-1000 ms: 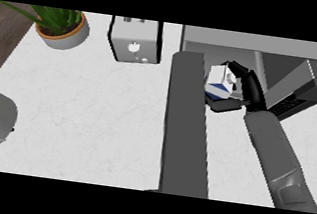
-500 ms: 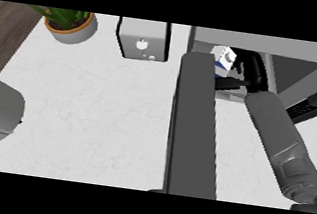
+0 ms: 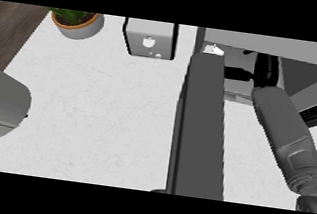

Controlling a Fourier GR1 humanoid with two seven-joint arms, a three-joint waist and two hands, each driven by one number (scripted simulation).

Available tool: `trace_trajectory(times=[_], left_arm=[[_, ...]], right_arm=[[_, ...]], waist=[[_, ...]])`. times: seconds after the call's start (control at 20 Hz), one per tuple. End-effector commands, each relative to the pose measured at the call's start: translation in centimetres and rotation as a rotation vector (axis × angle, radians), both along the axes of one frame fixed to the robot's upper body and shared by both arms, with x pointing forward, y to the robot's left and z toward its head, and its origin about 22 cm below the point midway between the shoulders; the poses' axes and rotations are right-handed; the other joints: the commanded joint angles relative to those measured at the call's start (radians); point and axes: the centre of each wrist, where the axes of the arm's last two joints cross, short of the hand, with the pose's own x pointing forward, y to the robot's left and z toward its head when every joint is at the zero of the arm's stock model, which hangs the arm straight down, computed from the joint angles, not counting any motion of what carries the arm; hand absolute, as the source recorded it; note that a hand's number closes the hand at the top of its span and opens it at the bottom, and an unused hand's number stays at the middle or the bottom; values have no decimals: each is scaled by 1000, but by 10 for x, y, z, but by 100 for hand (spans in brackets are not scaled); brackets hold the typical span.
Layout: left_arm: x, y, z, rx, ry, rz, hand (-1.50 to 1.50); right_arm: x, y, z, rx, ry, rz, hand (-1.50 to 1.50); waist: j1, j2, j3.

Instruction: Pick up the milk, place it into the microwave and close the microwave

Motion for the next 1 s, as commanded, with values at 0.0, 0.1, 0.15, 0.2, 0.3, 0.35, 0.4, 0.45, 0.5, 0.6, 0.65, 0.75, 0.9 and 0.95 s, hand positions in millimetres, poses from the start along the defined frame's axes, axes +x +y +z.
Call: trace_trajectory(times=[0.0, 0.1, 0.15, 0.2, 0.3, 0.35, 0.4, 0.45, 0.5, 0.6, 0.65, 0.75, 0.9, 0.95], left_arm=[[4, 7, -6, 30, 13, -11, -150], [10, 6, 1, 39, -19, -28, -150], [14, 1, 4, 39, -10, -28, -150], [19, 2, 0, 37, -12, -26, -150], [21, -1, 2, 29, -9, -48, -150], [20, -9, -3, 23, 1, -62, -150], [20, -3, 2, 37, -6, -83, -150], [23, -2, -1, 44, -10, -75, -150], [29, -7, 3, 53, -11, -85, -150], [22, -7, -3, 34, 5, -98, -150], [26, -14, -4, 36, -4, -108, -150], [21, -20, -7, 12, -16, -104, -150], [27, -22, -5, 6, 5, -147, -150], [20, -12, -7, 24, 5, -161, -150]], right_arm=[[-1, -13, -1, -57, -24, -81, -150], [-5, -12, -10, -126, 8, -53, -150], [-6, -7, -13, -139, 18, -29, -150], [-9, 3, -20, -117, 15, 1, -150], [-5, -3, -11, -63, 45, 42, -150], [-5, -5, -12, -64, 34, 34, -150], [-6, -8, -12, -57, 39, 44, -150], [-4, 5, -11, -40, 39, 44, -150], [-2, 2, -7, -38, 40, 69, -150], [-5, 3, -12, 0, 53, 122, -150], [0, 9, -5, 36, 41, 129, -150], [-8, 4, -18, 71, 42, 152, -150], [-10, -9, -20, 115, 24, 192, -150], [-18, -10, -33, 124, 38, 193, -150]], waist=[[16, 5, 0], [26, 10, 0], [23, 11, 1], [20, 12, 2], [15, 6, 2], [24, 11, 2], [20, 6, 2], [26, 8, 2], [19, 8, 2], [12, -2, 1], [9, -4, 1], [5, -8, 1], [-5, -5, 2], [-3, -9, 1]])
